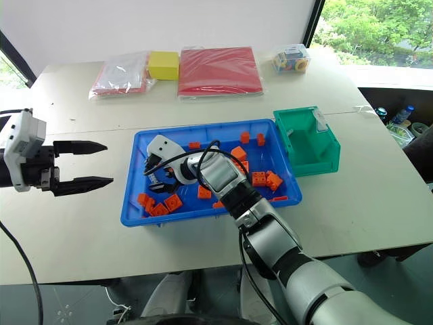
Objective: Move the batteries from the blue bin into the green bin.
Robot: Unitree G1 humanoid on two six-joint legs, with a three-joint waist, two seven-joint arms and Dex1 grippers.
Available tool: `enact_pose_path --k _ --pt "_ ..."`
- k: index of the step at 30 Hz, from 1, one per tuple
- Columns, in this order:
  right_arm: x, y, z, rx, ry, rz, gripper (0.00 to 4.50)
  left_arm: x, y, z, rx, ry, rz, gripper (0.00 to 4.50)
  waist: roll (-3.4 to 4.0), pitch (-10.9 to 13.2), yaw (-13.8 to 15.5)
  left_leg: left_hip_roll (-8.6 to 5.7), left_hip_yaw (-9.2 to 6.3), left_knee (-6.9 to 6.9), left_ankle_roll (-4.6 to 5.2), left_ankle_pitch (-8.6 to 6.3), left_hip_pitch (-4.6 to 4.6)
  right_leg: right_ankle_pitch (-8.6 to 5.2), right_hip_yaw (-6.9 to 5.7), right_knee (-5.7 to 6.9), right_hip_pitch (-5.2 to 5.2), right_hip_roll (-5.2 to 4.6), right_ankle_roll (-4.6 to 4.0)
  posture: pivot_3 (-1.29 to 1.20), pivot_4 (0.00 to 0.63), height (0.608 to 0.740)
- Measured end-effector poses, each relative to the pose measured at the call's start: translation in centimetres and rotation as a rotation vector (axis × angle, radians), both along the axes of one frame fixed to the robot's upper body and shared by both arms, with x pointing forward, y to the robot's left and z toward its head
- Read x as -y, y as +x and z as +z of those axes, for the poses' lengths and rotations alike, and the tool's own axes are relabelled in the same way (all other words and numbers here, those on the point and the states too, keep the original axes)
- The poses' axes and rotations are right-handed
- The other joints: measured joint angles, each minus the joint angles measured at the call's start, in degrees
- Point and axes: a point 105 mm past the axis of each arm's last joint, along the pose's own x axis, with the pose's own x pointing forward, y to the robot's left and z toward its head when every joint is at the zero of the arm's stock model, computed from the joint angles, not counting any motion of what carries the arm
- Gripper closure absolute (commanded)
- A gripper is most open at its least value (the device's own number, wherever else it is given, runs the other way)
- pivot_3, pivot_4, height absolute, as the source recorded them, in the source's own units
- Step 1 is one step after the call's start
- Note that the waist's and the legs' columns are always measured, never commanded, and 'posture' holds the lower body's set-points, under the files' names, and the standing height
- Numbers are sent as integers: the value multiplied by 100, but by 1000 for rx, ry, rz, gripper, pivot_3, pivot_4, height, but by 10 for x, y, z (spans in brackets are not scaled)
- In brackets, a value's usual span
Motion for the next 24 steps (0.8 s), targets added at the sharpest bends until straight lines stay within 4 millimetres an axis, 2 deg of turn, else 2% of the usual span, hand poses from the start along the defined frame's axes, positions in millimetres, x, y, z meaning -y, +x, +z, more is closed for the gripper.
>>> enact_pose_path --k 5,6,7,11,12,14,20,22,24 --pt "-8 -3 -1 2 7 13 60 0 0 0 2 0 3 0 -1 -1 0 0 0 0 0 0 0 0 0 1 0 0 0 0 150 736" --pt "-9 -3 -1 3 6 16 610 0 0 0 3 0 3 0 -1 -1 0 0 0 0 0 0 0 0 0 1 0 0 0 0 150 736" --pt "-9 -4 -2 5 3 18 883 0 0 0 3 0 3 0 -1 -1 0 0 0 0 0 0 0 0 0 1 0 0 0 0 150 736" --pt "-8 -6 -5 6 -6 35 2848 0 1 1 15 4 0 0 -1 -1 0 0 0 0 0 0 1 0 0 1 0 0 0 0 150 736" --pt "-7 -7 -6 6 -8 39 3499 0 1 1 17 4 -1 0 -1 -1 0 0 0 0 0 0 1 0 0 1 0 0 0 0 150 736" --pt "-5 -7 -6 9 -8 41 4383 0 1 2 21 3 -1 0 -2 -1 1 0 0 0 0 0 1 0 0 1 0 0 0 0 150 736" --pt "7 -6 -5 8 -18 38 4426 3 2 4 30 0 -12 0 -1 -1 7 -1 0 1 0 0 0 0 0 2 1 0 0 0 150 736" --pt "19 -4 -1 15 -23 14 4426 5 2 3 22 -7 -25 0 -1 -1 26 -1 -1 3 0 0 -1 0 -1 2 1 -1 0 0 150 736" --pt "49 -1 17 37 12 -42 4426 16 -1 0 8 -21 -72 0 0 0 100 -4 -3 16 1 0 -11 0 -2 -2 2 -4 0 0 150 736"
